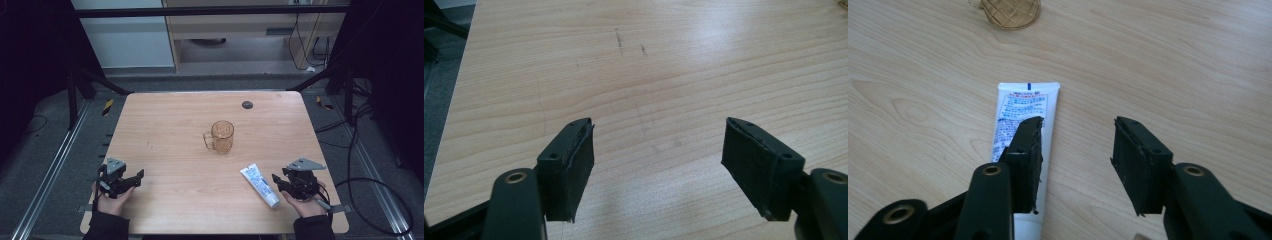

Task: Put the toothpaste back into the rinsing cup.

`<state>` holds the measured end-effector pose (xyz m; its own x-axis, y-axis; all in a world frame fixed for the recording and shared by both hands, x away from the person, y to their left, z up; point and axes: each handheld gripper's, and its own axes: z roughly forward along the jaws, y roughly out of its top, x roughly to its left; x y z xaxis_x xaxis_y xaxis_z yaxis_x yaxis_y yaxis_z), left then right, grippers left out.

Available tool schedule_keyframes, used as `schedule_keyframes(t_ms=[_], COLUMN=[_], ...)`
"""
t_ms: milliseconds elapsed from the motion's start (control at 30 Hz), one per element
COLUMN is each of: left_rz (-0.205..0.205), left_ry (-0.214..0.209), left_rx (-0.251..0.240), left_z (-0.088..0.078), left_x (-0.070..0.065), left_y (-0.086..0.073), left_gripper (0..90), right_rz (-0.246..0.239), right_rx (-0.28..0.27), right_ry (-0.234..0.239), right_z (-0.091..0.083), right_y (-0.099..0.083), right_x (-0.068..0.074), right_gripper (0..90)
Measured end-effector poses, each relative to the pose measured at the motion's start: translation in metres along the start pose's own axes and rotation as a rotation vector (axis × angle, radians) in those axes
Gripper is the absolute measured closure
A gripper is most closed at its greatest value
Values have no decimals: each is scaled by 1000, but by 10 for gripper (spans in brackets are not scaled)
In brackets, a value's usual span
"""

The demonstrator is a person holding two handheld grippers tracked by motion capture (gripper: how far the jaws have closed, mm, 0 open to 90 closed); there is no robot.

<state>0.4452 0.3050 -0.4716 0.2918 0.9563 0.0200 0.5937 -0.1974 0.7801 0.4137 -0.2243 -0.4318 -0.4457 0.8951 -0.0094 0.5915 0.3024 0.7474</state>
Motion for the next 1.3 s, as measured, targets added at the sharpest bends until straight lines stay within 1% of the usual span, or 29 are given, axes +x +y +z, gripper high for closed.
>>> schedule_keyframes(t_ms=[167,200,233,267,367,500,533,600,633,667,700,733,933,967,1033,1067,1100,1167,1300], left_rz=[0,0,1,1,3,5,6,3,3,3,3,3,1,2,2,3,3,4,3], left_ry=[1,1,1,1,-1,-2,-1,-2,-2,-2,-2,-2,-2,-2,-3,-3,-3,-3,-2], left_rx=[7,7,8,8,11,15,15,15,15,16,17,17,18,19,22,24,24,23,23], left_z=[2,2,2,2,2,3,3,3,3,4,4,4,4,4,4,4,4,4,4], left_x=[1,1,1,1,1,1,1,1,1,1,1,1,2,2,2,2,2,2,2], left_y=[0,0,0,0,0,-1,-1,-1,-1,-1,-1,-1,-1,-1,-1,-1,-1,-1,-1], left_gripper=[276,276,276,276,276,276,275,275,275,275,275,275,274,274,274,274,274,274,273], right_rz=[2,2,10,10,5,-7,-14,-27,-24,-24,-31,-28,-40,-38,-32,-35,-35,-43,-40], right_rx=[46,46,62,62,102,121,139,149,161,161,172,180,202,220,228,246,246,277,298], right_ry=[21,21,30,30,45,54,56,58,61,61,65,70,64,66,71,79,79,75,78], right_z=[5,5,8,8,15,22,28,32,35,35,39,41,51,55,56,60,60,65,69], right_y=[12,12,15,15,23,29,32,34,35,35,36,36,39,38,38,36,36,33,29], right_x=[3,3,6,6,11,15,19,22,24,24,27,28,32,32,32,31,31,31,30], right_gripper=[513,513,507,507,472,461,447,435,430,430,424,420,405,399,398,392,392,387,386])
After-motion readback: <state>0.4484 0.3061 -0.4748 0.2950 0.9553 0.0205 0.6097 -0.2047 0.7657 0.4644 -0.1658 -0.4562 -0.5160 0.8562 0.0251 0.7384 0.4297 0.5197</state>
